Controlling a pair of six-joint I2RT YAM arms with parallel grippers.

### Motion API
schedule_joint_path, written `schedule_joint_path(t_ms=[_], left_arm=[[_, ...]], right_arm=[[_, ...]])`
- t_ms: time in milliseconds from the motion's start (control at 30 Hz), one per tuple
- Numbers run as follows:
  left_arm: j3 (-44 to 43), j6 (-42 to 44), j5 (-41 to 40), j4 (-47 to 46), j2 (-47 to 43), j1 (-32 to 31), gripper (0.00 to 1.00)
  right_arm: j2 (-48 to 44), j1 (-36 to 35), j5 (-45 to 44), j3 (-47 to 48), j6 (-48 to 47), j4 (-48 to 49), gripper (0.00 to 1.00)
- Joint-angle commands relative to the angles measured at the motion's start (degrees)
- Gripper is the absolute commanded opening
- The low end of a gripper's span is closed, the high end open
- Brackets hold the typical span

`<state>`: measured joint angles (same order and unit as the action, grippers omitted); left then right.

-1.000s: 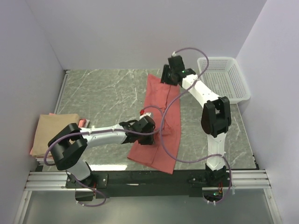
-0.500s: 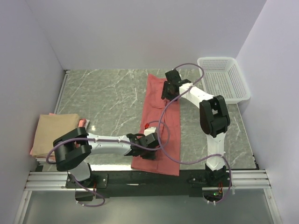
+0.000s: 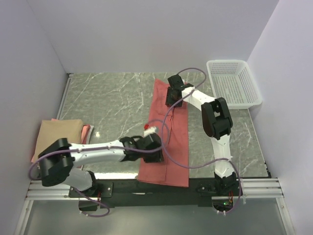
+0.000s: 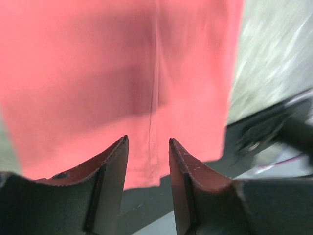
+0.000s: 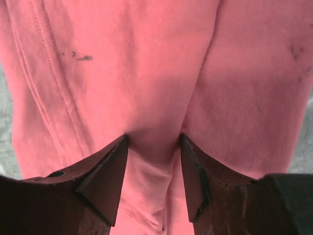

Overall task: Fold and stack the t-shirts
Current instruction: Fold the tshirt

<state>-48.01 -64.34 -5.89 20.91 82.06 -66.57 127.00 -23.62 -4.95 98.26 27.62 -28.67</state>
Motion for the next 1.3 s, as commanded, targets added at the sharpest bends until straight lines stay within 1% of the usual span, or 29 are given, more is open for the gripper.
schedule_joint_path(t_ms=[0,67,100,133,167,200,233,267,300,333,367,400,433,467,500,533,567,600,633,667,700,733,767,867,933,1000,1133,1233,1267], left_arm=[[-2.6,3.7,1.2,-1.3,-4.0,9.8,0.45],[-4.3,6.2,4.5,-2.3,-3.3,14.8,0.44],[-6.4,8.9,5.2,-2.8,-2.8,17.1,0.45],[-7.6,10.0,5.4,-3.3,-1.0,21.4,0.45],[-8.9,12.4,6.8,-4.5,0.2,23.7,0.46],[-12.3,13.7,10.2,-4.9,1.8,25.8,0.45],[-14.3,14.8,10.9,-5.0,5.4,29.4,0.45],[-16.1,16.6,11.3,-5.3,7.2,31.0,0.45],[-19.8,17.7,13.0,-6.5,9.2,34.0,0.46],[-21.9,19.0,13.6,-6.6,13.9,35.4,0.47],[-24.4,20.7,13.8,-6.2,16.4,36.7,0.48],[-28.7,21.4,16.5,-6.7,19.1,39.6,0.49],[-30.5,22.0,18.0,-7.2,23.7,40.9,0.5],[-33.4,22.4,19.2,-7.8,25.8,42.0,0.51],[-34.7,22.6,20.6,-8.6,27.5,44.0,0.52],[-35.7,23.0,21.9,-11.0,30.3,44.8,0.53],[-36.7,24.2,21.9,-12.2,31.7,45.2,0.58],[-39.4,24.6,21.4,-13.1,33.1,45.9,0.59],[-41.8,25.4,21.3,-11.8,36.9,46.2,0.59],[-44.2,26.9,22.4,-11.5,38.9,46.3,0.59],[-48.5,27.5,23.0,-11.2,40.8,46.4,0.59],[-50.8,28.2,23.6,-10.2,44.1,46.4,0.58],[-53.2,29.2,24.8,-10.0,45.4,46.5,0.58],[-54.6,28.8,25.7,-12.0,47.8,46.7,0.59],[-56.0,28.7,25.8,-11.5,50.2,47.0,0.6],[-59.3,28.8,23.6,-8.3,52.0,47.1,0.58],[-64.0,29.9,21.3,-4.7,56.4,47.2,0.54],[-68.8,30.8,20.8,-1.8,59.9,47.3,0.49],[-70.5,30.9,20.5,-1.4,60.6,47.3,0.45]], right_arm=[[4.4,-0.2,-0.1,4.7,-1.1,-3.0,0.55],[6.1,-0.1,0.1,7.5,-1.6,-5.0,0.55],[8.0,-0.1,0.2,10.2,-1.9,-5.7,0.55],[9.0,-0.1,0.5,11.7,-2.5,-6.9,0.55],[10.1,-0.1,0.8,13.3,-2.8,-7.8,0.5],[12.4,-0.1,1.0,17.5,-3.4,-8.9,0.47],[13.4,0.1,0.9,19.4,-4.3,-10.7,0.47],[14.4,0.0,0.8,21.4,-4.8,-11.7,0.47],[16.2,0.1,1.3,25.7,-5.8,-12.5,0.5],[17.2,0.2,2.1,27.8,-6.4,-13.9,0.53],[18.0,0.7,2.9,29.7,-7.0,-14.1,0.56],[19.2,0.9,4.0,32.8,-7.8,-14.3,0.61],[19.9,1.0,4.8,34.2,-8.3,-14.2,0.63],[20.1,1.4,6.4,35.7,-8.7,-14.1,0.65],[19.9,1.4,6.7,35.5,-9.0,-13.5,0.69],[19.3,1.5,7.1,35.0,-9.1,-11.8,0.7],[18.6,1.6,7.6,34.1,-9.0,-10.5,0.72],[16.7,2.0,7.9,31.8,-8.4,-9.1,0.76],[15.7,2.2,8.5,30.8,-8.1,-6.7,0.77],[14.9,2.3,9.1,29.9,-7.9,-5.8,0.77],[13.3,2.3,9.2,28.9,-7.8,-5.2,0.79],[12.7,2.3,9.2,28.8,-7.9,-4.6,0.79],[12.1,2.3,9.0,28.7,-7.9,-4.5,0.79],[10.3,2.3,8.6,28.3,-8.2,-4.0,0.8],[9.1,2.7,8.7,27.7,-7.8,-3.5,0.8],[8.1,3.0,8.9,26.5,-7.1,-3.2,0.8],[5.5,3.8,8.7,23.0,-6.0,-2.3,0.79],[2.0,4.6,8.5,17.6,-4.9,-0.3,0.79],[1.2,4.9,8.3,15.1,-4.8,-0.1,0.79]])
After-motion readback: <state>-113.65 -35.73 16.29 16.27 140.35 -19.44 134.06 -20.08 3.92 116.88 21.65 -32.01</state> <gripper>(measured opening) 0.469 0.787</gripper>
